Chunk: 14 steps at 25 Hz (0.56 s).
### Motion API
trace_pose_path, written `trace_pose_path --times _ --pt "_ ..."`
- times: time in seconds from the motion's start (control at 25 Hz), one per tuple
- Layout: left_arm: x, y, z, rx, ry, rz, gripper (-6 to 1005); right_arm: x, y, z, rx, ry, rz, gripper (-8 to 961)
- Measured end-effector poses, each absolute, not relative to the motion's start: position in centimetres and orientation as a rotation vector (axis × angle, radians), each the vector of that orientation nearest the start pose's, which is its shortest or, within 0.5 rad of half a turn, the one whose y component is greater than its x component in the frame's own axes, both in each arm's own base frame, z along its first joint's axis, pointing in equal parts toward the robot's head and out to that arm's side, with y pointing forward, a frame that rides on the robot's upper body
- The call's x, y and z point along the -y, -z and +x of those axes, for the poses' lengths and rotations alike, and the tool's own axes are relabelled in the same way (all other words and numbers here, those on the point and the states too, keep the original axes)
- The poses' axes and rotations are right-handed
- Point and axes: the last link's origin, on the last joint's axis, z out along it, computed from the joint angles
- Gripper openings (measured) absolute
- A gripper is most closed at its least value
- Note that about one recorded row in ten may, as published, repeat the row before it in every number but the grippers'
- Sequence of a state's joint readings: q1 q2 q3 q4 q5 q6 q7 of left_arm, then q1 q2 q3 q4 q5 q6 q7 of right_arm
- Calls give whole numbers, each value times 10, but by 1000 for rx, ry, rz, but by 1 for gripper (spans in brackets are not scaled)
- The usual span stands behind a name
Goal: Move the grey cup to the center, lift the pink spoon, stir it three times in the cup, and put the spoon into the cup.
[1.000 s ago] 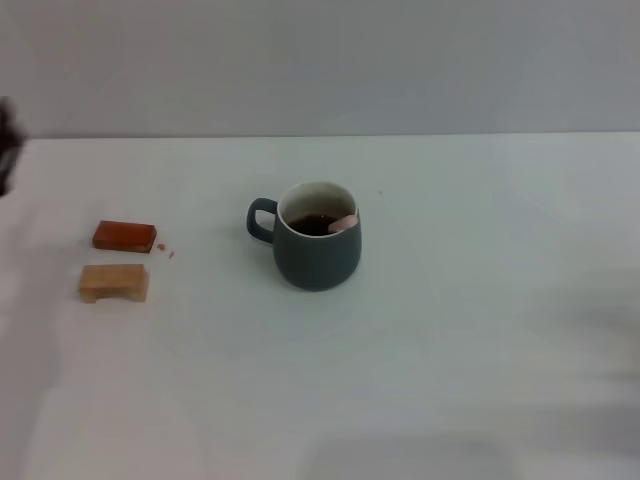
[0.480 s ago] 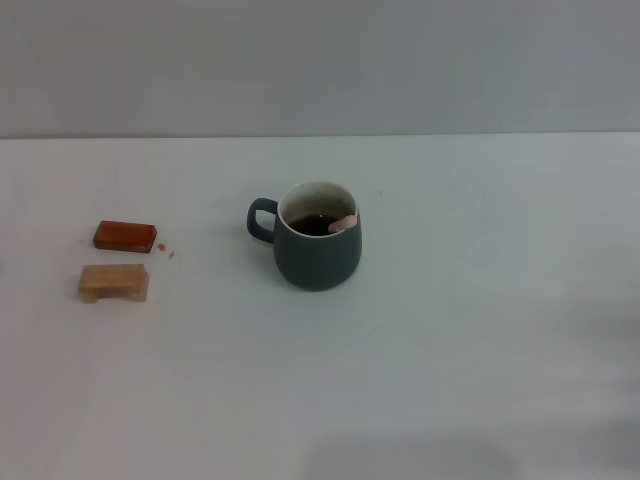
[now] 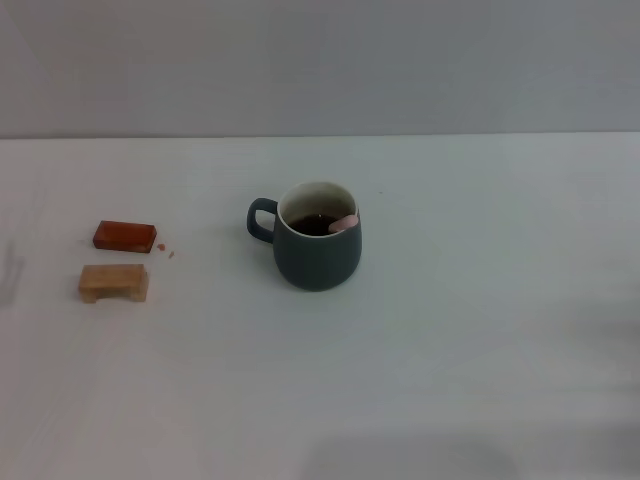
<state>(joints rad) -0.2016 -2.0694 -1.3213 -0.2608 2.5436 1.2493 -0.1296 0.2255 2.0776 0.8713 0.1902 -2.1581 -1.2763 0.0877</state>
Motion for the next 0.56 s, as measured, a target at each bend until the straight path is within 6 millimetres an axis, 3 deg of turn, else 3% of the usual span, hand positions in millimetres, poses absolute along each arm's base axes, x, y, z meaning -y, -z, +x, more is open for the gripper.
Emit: trace_pose_path --times 0.56 --pt "-271 -40 -385 581 647 -1257 844 -257 -12 384 -605 -600 -1342 0"
